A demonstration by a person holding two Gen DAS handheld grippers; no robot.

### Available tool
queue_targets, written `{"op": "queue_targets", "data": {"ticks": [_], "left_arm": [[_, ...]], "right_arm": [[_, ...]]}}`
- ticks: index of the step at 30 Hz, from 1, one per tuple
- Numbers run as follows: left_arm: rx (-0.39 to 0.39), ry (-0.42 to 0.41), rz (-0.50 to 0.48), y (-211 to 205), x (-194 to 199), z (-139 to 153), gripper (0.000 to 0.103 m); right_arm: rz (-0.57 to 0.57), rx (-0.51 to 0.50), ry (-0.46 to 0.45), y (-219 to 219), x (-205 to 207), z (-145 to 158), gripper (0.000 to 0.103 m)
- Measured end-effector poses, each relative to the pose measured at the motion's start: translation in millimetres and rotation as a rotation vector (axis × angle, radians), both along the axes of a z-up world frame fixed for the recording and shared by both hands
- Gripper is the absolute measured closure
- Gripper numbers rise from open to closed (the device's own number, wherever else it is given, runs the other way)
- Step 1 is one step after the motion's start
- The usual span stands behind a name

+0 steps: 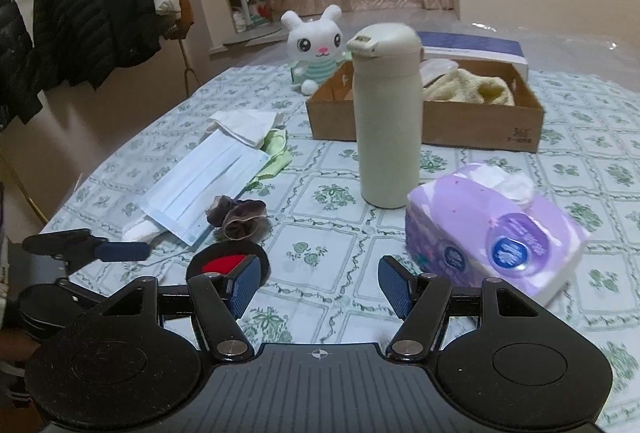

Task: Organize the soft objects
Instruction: 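Lower the left gripper onto the black round pad and close on it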

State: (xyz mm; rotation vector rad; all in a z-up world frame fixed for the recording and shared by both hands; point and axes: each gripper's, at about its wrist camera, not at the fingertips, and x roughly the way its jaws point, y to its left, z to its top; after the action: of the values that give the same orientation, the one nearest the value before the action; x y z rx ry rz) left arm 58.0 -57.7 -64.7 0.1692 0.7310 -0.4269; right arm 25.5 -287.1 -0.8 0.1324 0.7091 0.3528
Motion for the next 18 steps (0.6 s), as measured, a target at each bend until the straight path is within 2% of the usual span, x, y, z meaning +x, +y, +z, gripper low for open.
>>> {"op": "queue_targets", "data": {"ticks": [10, 18], "left_arm": [[0.048, 0.015, -0.13, -9.0, 30.1, -20.4, 0.019], [0.095, 0.013, -0.244, -19.3, 50.7, -30.6, 0.02]], "right_arm": [[0.013, 0.021, 0.033, 6.6, 34.0, -22.8, 0.038], [0.002, 0.009, 0.048, 6.4, 43.1, -31.2, 0.038]]}}
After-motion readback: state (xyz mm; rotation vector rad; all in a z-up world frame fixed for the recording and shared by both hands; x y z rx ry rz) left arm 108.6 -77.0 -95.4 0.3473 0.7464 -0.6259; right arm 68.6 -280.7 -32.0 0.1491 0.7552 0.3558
